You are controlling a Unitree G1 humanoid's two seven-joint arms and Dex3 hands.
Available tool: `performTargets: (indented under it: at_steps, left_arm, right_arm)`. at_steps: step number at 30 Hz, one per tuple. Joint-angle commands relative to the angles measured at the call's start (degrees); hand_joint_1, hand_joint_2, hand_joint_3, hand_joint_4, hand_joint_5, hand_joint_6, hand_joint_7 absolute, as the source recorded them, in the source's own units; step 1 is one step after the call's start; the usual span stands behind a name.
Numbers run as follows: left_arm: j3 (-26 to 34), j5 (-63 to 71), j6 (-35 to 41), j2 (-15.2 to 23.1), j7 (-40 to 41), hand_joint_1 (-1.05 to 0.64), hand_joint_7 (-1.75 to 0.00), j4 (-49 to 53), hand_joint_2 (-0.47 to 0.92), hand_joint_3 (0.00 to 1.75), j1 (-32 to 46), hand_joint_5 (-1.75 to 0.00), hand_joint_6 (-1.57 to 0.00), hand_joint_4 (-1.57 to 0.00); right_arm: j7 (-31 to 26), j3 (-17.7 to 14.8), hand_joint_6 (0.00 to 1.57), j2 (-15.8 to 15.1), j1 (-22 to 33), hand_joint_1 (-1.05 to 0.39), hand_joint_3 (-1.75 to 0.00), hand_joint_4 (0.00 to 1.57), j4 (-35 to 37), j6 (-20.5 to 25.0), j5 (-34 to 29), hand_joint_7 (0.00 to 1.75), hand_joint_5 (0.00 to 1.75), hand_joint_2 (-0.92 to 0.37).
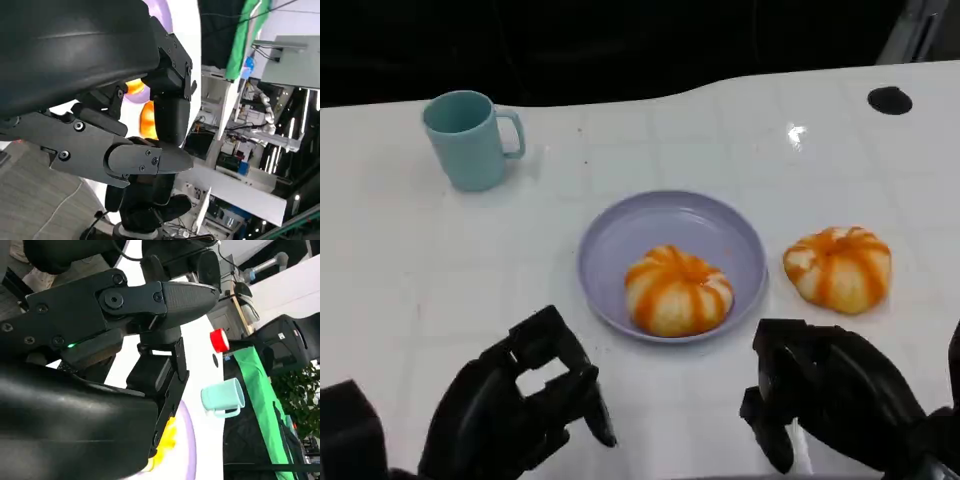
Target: Grasp the bread from the table and place it into the plate.
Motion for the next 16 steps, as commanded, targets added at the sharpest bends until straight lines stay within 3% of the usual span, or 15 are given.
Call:
performTargets:
  at_steps: [1, 16]
  left_arm:
    - [0.9, -0.6, 0.5, -0.3, -1.0, -0.57, -1.75, 1.7, 0.92, 0.38, 0.1, -1.75, -0.64, -0.89]
    - [2.4, 1.0, -0.5, -0.1, -4.0, -0.59, -1.75, 7.7, 0.92, 0.31, -3.5, -1.75, -0.65, -0.90]
  right_arm:
    - [0.4, -1.1, 1.09, -0.6, -0.4, -0.91, -0.37, 1.28, -0.4, 0.6, 1.1, 1.55, 1.63, -0.92]
    - [0.3, -1.0, 1.10, -0.4, -1.4, -0.92, -0.37, 1.28, 1.5, -0.8, 0.5, 1.54, 1.62, -0.92]
